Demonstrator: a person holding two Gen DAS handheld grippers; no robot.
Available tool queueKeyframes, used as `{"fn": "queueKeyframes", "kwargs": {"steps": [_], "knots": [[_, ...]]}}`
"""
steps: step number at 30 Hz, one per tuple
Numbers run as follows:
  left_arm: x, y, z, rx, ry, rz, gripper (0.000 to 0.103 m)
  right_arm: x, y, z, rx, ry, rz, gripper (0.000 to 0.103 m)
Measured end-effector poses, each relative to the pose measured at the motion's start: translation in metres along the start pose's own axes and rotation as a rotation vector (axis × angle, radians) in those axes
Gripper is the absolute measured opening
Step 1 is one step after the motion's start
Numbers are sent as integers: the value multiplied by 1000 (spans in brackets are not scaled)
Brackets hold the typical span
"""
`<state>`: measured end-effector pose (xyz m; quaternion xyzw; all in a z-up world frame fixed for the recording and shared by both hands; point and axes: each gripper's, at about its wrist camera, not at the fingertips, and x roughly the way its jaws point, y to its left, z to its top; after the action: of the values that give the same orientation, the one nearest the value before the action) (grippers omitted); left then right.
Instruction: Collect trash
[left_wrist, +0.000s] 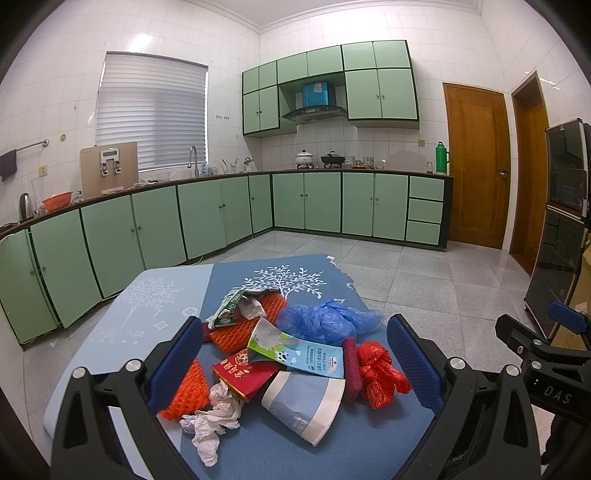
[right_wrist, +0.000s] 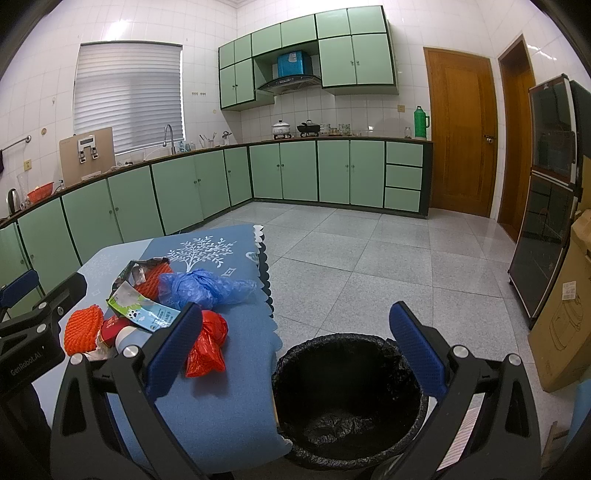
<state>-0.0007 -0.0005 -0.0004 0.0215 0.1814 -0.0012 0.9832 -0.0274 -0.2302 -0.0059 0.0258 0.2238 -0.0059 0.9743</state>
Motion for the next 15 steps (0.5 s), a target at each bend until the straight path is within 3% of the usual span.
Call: {"fn": "queueKeyframes", "kwargs": {"steps": [15], "knots": [[-6, 3, 6, -1, 2, -1, 97, 2, 0, 0, -1, 12, 12, 98]]}}
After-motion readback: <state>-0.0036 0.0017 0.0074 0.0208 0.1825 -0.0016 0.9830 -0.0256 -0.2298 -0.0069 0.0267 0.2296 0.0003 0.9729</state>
